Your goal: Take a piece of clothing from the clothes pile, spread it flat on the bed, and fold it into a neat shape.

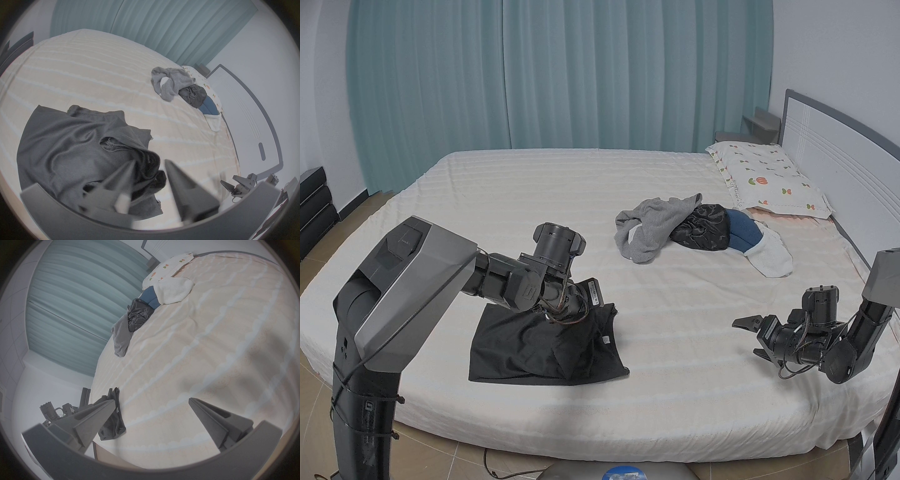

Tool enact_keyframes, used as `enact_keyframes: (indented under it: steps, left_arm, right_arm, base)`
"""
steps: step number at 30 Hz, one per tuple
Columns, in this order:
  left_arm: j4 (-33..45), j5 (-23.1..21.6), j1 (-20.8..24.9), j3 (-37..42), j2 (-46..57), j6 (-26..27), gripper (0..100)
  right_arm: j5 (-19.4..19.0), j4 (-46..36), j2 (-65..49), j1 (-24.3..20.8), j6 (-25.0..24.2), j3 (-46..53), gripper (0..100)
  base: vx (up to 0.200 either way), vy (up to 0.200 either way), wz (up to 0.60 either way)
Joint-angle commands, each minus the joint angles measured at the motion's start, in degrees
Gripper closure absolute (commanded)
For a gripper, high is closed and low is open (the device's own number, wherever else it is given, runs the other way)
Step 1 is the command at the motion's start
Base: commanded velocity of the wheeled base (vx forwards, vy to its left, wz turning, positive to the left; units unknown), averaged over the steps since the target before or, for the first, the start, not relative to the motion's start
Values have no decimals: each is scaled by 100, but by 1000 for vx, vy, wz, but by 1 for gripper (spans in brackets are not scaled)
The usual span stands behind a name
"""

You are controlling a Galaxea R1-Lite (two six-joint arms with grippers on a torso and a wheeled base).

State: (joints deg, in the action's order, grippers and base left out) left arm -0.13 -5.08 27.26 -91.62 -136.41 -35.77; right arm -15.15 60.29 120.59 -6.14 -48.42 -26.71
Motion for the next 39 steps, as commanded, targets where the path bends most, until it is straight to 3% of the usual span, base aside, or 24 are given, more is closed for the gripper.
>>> enact_keyframes:
  steps: [1, 10, 15, 23, 24, 29, 30, 32, 33, 39]
  left_arm:
    - [40, -1, 34, -13, -17, -27, 0]
    - [40, -10, 69, 215, 396, -616, 0]
    - [-74, -89, -274, 1129, 915, -704, 0]
    - [-1103, -353, -757, 2210, 1389, -1591, 0]
    - [-1208, -458, -942, 2430, 1433, -1846, 0]
    - [-1235, -792, -1328, 2790, 1504, -2004, 0]
    - [-1279, -1223, -1539, 2993, 1548, -2119, 0]
    - [-1287, -1258, -1557, 3001, 1548, -2145, 0]
    - [-1648, -1750, -1864, 3098, 1486, -2488, 0]
    - [-1999, -2014, -2471, 3309, 1442, -2523, 0]
  right_arm:
    - [4, 0, 44, -27, -1, -1, 0]
    - [4, 9, 44, -27, -1, 8, 0]
    - [4, 9, 44, -27, -1, 25, 0]
    - [-5, 0, 61, -27, -1, 25, 0]
    - [4, 0, 96, -27, -1, 25, 0]
    - [39, 9, 167, -27, 34, 8, 0]
    - [39, 9, 202, -27, 34, -18, 0]
    - [39, 9, 202, -27, 34, -18, 0]
    - [39, -27, 211, -27, 34, -54, 0]
    - [91, -35, 88, -133, 52, -89, 0]
  base:
    - [0, 0, 0]
    - [0, 0, 0]
    - [0, 0, 0]
    - [0, 0, 0]
    - [0, 0, 0]
    - [0, 200, 0]
    - [0, 200, 0]
    - [0, 200, 0]
    - [0, 200, 0]
    - [0, 200, 0]
